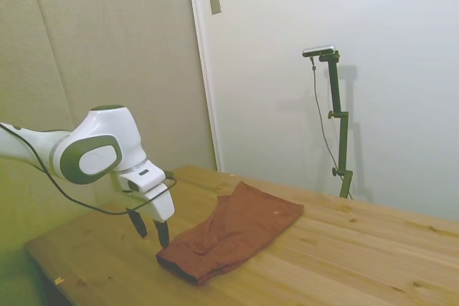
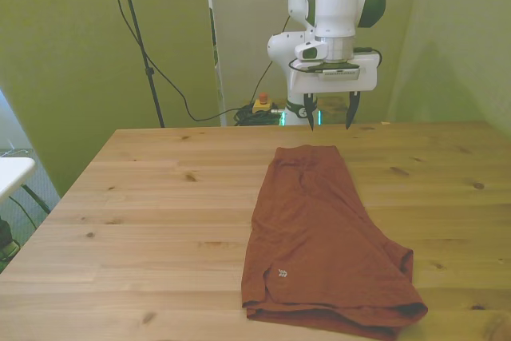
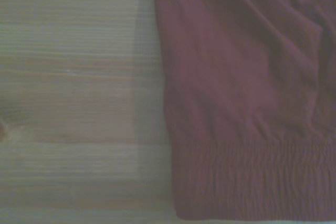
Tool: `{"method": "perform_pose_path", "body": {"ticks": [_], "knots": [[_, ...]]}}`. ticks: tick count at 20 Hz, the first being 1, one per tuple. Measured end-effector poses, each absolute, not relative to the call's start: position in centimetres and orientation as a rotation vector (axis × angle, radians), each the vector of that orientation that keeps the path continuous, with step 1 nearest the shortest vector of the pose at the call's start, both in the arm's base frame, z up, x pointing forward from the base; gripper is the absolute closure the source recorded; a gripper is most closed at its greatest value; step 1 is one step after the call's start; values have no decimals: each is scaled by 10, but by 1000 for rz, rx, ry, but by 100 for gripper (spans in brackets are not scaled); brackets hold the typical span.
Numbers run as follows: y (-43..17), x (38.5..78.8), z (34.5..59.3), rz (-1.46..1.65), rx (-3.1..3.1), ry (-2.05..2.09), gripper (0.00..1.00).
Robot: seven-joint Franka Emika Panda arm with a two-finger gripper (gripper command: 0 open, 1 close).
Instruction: Unfold the shorts
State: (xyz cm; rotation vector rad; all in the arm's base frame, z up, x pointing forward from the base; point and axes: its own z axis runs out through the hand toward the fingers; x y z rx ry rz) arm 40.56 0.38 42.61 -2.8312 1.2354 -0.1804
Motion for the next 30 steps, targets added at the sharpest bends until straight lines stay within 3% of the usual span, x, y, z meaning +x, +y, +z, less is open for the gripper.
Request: {"method": "perform_pose_path", "body": {"ticks": [5, 10, 30], "knots": [[-10, 414, 434, -270, -2802, 1260, 0], [-111, 427, 442, -284, -2680, 1412, 0], [-137, 449, 374, 30, -2537, 1429, 0]]}}
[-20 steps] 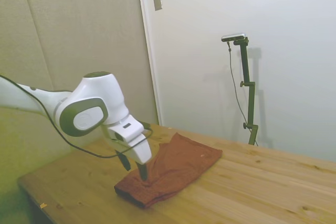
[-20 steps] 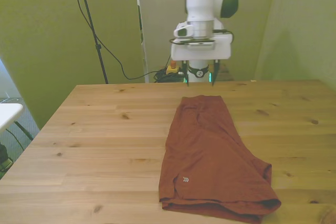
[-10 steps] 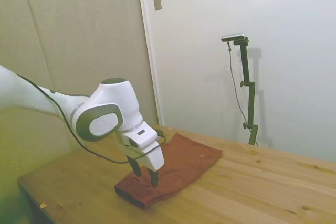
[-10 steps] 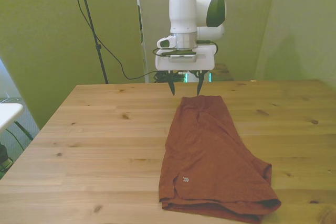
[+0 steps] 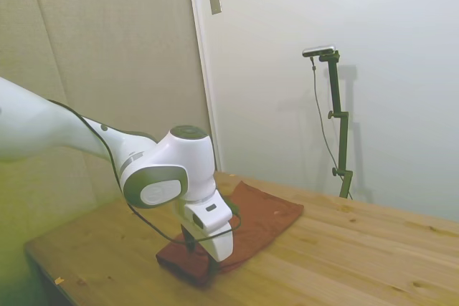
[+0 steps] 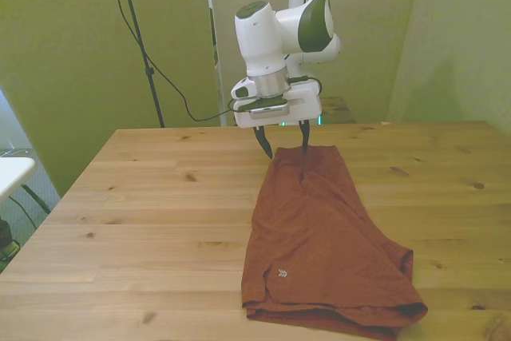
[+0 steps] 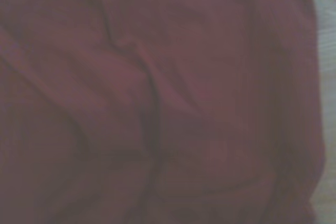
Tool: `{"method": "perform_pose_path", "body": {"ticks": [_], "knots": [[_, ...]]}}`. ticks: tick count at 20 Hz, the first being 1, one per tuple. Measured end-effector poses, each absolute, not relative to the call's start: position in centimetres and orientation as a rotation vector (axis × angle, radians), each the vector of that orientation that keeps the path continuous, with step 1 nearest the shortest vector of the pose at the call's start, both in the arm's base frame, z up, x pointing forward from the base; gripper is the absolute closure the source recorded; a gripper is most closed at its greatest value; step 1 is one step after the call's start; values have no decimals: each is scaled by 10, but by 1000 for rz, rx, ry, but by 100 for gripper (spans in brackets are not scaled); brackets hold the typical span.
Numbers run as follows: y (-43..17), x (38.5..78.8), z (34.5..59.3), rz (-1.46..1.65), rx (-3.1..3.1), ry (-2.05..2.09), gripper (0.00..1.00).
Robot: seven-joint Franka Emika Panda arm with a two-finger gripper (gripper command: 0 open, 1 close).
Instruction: Unfold the shorts
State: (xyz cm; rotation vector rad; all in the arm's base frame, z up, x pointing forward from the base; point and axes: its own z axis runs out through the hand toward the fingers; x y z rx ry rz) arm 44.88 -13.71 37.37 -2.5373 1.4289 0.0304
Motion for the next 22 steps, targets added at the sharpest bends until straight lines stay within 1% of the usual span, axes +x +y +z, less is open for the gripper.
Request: {"method": "perform_pose_path", "body": {"ticks": [1, 5, 12, 22], "knots": [[-137, 449, 372, 41, -2539, 1417, 100], [-134, 448, 367, 93, -2545, 1341, 100], [-134, 450, 359, 120, -2553, 1334, 100], [-135, 452, 361, 119, -2556, 1327, 100]]}}
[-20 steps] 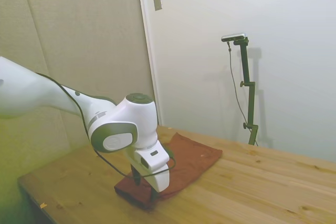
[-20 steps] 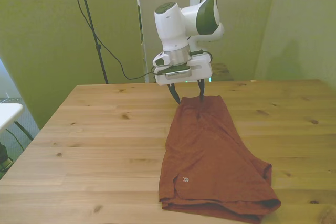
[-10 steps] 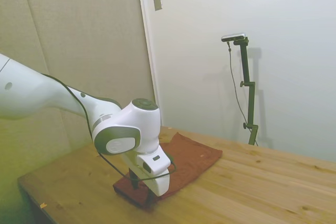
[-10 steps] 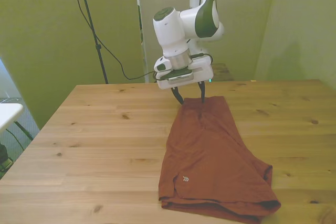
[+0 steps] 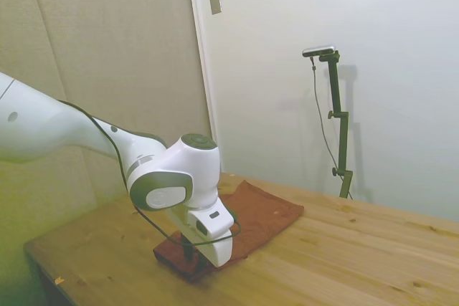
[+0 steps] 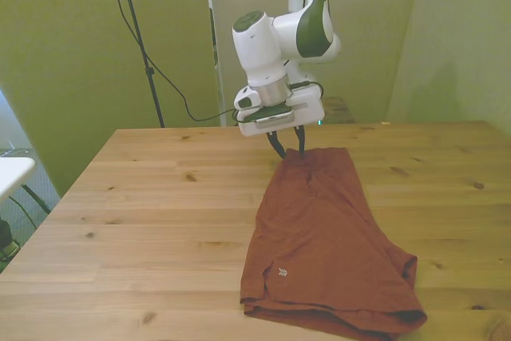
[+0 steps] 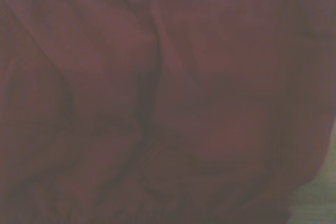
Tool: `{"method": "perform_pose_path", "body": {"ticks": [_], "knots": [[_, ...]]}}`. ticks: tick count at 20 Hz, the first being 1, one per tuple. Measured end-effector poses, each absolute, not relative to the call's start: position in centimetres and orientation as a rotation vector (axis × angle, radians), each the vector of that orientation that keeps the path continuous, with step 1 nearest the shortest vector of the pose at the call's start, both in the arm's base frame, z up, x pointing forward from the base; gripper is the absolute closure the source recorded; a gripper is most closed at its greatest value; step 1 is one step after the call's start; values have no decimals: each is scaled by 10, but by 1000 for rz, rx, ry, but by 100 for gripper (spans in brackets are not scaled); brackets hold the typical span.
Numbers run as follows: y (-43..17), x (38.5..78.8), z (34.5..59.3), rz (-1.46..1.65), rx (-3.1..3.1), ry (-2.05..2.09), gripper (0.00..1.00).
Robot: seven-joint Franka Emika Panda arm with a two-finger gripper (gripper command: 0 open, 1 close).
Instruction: Unfold the shorts
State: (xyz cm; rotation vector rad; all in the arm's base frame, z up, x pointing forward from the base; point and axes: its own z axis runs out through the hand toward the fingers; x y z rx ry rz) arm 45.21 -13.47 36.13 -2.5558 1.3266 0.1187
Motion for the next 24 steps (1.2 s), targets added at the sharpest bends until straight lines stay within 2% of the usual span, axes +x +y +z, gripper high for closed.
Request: {"method": "perform_pose_path", "body": {"ticks": [7, 12, 17, 24], "knots": [[-134, 450, 376, 88, -2562, 1310, 100], [-118, 448, 412, -20, -2710, 1223, 100], [-62, 450, 455, -180, -2881, 1078, 100], [7, 457, 466, -257, -3002, 916, 100]]}}
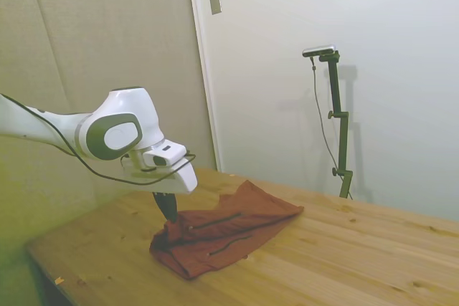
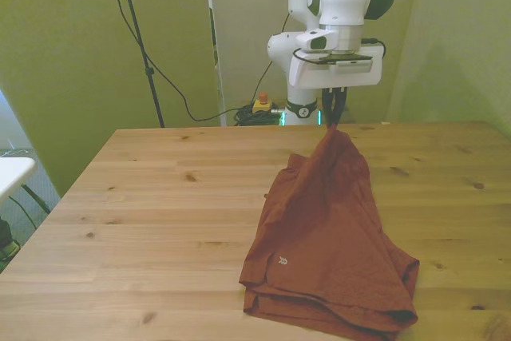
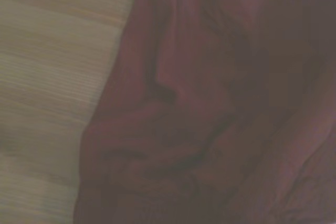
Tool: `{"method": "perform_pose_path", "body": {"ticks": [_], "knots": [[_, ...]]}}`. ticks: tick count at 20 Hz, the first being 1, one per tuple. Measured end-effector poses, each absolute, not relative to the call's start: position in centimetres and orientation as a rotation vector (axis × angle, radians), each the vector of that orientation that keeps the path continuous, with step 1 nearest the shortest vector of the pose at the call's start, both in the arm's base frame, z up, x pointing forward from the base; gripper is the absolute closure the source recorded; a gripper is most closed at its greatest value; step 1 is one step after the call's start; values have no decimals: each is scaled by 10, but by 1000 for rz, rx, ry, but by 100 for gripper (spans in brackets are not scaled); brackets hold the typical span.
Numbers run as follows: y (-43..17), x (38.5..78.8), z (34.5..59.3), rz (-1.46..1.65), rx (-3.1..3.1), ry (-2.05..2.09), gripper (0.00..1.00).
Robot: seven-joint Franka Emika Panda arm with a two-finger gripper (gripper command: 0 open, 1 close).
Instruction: Unfold the shorts
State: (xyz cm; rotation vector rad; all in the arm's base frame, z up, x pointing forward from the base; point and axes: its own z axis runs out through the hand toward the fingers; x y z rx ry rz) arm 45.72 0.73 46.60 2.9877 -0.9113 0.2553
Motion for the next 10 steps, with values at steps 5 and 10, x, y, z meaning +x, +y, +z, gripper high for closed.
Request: {"method": "perform_pose_path", "body": {"ticks": [5, 10], "knots": [[42, 464, 474, 286, 3010, -825, 100], [77, 469, 470, 281, 3017, -704, 0]]}}
